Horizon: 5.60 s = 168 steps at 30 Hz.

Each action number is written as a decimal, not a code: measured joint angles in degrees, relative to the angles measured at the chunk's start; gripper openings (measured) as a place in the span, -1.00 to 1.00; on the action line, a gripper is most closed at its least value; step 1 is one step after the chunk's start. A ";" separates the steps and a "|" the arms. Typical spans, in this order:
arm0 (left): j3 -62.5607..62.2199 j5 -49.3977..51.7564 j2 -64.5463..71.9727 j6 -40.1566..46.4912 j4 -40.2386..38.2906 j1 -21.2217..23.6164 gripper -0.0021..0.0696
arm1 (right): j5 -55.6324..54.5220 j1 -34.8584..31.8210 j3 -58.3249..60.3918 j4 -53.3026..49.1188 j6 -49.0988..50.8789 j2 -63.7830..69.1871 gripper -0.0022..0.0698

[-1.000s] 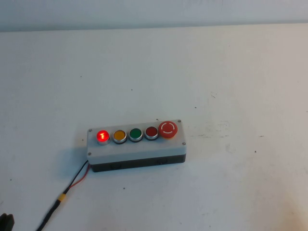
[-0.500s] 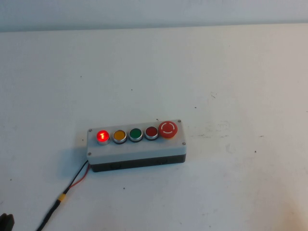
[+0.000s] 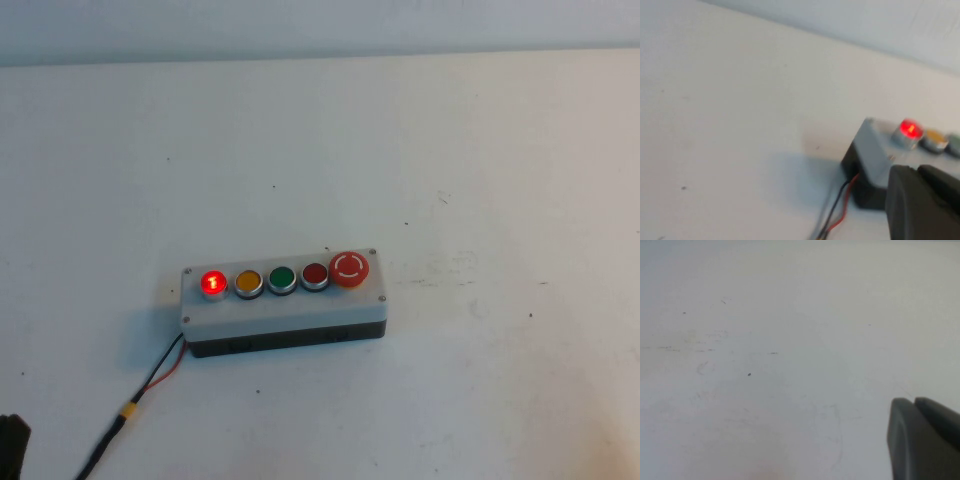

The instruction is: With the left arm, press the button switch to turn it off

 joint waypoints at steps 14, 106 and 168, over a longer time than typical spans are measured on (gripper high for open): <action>-8.04 0.20 4.11 -6.79 -11.15 0.00 -0.95 | 0.00 0.00 0.00 0.00 0.00 0.00 -0.98; -85.22 48.15 100.57 9.96 8.37 -15.02 -0.95 | 0.00 0.00 0.00 0.00 0.00 0.00 -0.98; 0.01 6.78 0.02 7.93 8.94 -1.86 -0.95 | 0.00 0.00 0.00 0.00 0.00 0.00 -0.98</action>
